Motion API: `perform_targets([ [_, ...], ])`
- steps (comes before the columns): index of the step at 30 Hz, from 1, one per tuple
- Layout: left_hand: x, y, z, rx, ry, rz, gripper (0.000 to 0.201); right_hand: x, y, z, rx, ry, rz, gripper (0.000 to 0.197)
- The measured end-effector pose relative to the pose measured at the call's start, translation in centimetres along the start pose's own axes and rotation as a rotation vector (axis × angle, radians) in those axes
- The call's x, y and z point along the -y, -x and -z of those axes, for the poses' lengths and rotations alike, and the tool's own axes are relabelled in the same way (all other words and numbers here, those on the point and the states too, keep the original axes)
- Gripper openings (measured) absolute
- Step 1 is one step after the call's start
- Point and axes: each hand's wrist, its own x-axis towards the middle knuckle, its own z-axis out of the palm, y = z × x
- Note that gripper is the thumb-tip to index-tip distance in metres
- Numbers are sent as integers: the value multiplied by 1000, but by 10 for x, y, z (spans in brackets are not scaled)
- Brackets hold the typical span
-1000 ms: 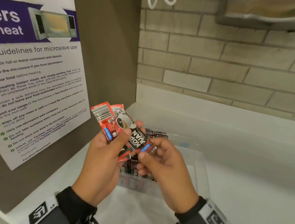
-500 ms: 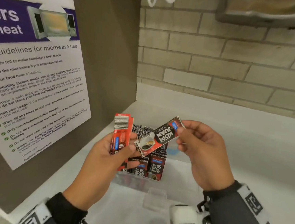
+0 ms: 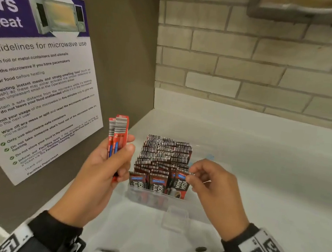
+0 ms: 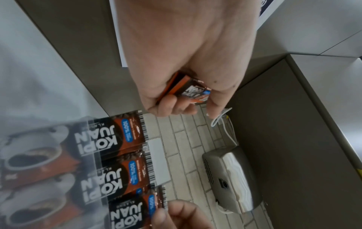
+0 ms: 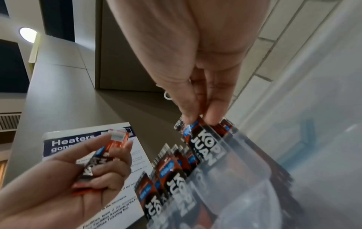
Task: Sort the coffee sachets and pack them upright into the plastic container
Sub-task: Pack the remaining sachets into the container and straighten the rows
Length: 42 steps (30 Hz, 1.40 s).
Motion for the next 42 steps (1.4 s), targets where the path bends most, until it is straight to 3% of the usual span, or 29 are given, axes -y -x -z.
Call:
perform_targets([
  [2, 1, 1, -2, 20, -3, 30, 35, -2, 0, -7, 1, 49, 23, 41],
  [7, 1, 2, -2, 102, 84, 59, 53, -4, 0, -14, 21, 29, -27, 44],
  [11, 4, 2, -5, 54, 113, 77, 31, -1, 1, -7, 67, -70, -77, 37],
  [15, -1, 2, -10, 74, 23, 67, 34, 9, -4, 4, -82, -30, -21, 28],
  [18, -5, -2, -18, 94, -3, 54, 32, 28, -9, 7, -81, -186, 2, 19],
  [22, -4, -6, -33, 189, -2, 89, 36, 47, -11, -10, 168, -520, -90, 22],
  [25, -4, -6, -41, 177, -24, 85, 32, 52, -12, -16, 120, -660, -73, 20],
  [27, -6, -6, -41, 133, -14, 67, 38, 52, -13, -13, -7, -601, 0, 25],
  [29, -7, -6, -41, 98, 18, 62, 42, 52, -12, -10, -92, -359, 139, 37],
  [31, -7, -5, -44, 128, 44, 64, 44, 54, -11, -12, -56, -81, 297, 38],
  [33, -8, -4, -48, 143, 56, 79, 40, 54, -8, -16, 52, -28, 325, 37],
  [35, -8, -6, -47, 109, 103, 84, 32, 53, -7, -15, 110, -98, 308, 41],
  [37, -8, -9, -43, 51, 150, 70, 29, 52, -5, -12, 59, -179, 254, 40],
  [39, -9, -9, -42, 25, 150, 47, 29, 49, -7, -10, -9, -297, 109, 35],
  [42, -9, -6, -44, 36, 132, 41, 31, 46, -11, -8, 100, -683, -124, 24],
])
